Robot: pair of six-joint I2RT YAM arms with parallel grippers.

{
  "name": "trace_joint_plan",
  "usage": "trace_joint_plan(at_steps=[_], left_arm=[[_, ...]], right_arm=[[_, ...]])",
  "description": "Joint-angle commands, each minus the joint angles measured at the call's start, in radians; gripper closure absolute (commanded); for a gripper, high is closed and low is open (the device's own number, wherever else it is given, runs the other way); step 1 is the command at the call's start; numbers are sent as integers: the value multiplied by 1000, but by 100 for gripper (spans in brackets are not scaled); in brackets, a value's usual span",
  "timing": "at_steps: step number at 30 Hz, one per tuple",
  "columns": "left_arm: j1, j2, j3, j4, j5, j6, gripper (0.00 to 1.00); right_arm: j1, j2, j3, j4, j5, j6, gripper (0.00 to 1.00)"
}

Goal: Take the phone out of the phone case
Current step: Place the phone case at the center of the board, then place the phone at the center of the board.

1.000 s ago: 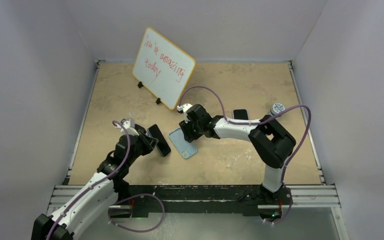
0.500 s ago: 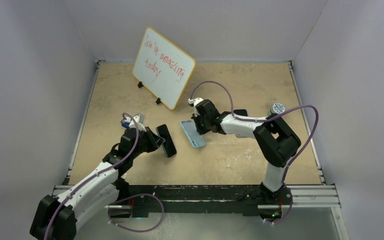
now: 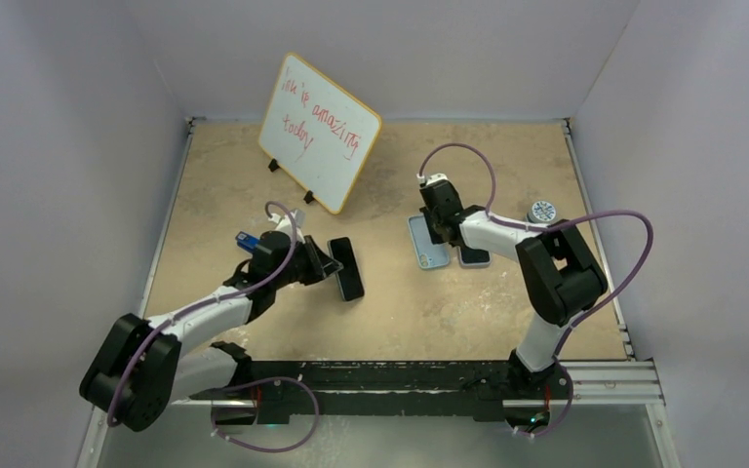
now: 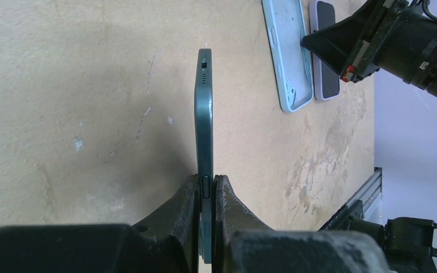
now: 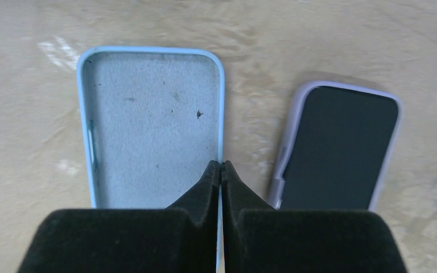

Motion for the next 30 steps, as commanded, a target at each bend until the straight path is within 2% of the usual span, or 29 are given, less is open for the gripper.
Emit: trace_joint_plan(at_steps=[1, 7, 11, 14, 17, 22, 26, 30], left_arm=[[5, 74, 57, 205, 83, -31, 100], [5, 203, 63, 299, 99, -64, 100], [2, 287, 60, 375, 117, -105, 100], [1, 322, 59, 399, 115, -120, 100], [2, 325, 60, 365, 82, -112, 94], [1, 334, 72, 298, 37, -77, 80], [2, 366, 76, 294, 23, -67, 74], [0, 410, 88, 299, 23, -67, 70]], right_arm=[[-11, -34, 8, -45, 130, -58, 100], [-11, -22, -7, -19, 43, -35, 98], [-10, -47, -21, 4, -6, -21, 80], [-11, -88, -49, 36, -49, -3, 60], [-11, -142, -79, 59, -63, 21, 42], [-11, -275, -182, 144, -55, 77, 25], [-12, -389, -271, 228, -39, 111, 13], [-12, -477, -333, 298, -10, 127, 9]])
